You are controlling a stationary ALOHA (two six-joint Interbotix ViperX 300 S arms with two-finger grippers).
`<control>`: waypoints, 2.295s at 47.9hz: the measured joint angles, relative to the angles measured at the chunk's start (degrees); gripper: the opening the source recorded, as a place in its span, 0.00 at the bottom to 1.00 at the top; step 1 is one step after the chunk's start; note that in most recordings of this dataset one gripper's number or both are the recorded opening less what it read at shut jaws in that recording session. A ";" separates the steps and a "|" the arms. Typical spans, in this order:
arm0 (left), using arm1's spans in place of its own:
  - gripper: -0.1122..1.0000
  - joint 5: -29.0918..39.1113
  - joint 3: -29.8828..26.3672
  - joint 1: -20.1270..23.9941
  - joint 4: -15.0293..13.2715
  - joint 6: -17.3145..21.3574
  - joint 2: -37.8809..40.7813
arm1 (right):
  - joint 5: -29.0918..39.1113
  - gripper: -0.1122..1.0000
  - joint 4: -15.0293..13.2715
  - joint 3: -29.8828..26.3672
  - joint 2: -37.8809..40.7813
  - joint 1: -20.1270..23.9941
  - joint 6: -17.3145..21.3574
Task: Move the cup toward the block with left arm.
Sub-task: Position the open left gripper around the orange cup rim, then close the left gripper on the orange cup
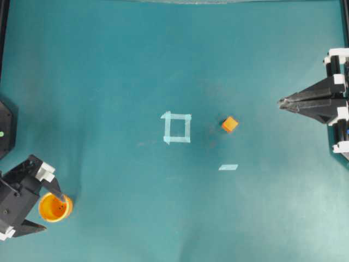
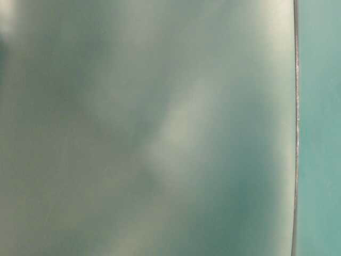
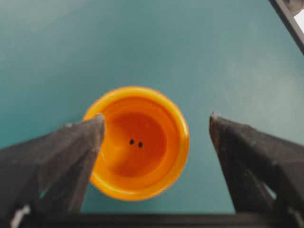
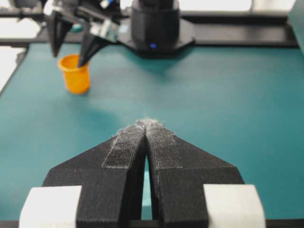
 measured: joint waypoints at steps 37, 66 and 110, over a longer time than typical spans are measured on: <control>0.89 0.35 -1.58 5.36 1.23 3.60 -1.05 | 0.00 0.10 0.09 0.00 1.41 0.00 0.00; 0.89 2.20 -1.58 2.90 0.26 0.26 -1.05 | 0.00 0.10 0.09 -0.62 1.49 0.00 0.26; 0.89 -1.58 2.46 2.64 0.18 -0.09 -0.53 | 0.09 0.10 0.00 -0.70 1.67 0.00 0.26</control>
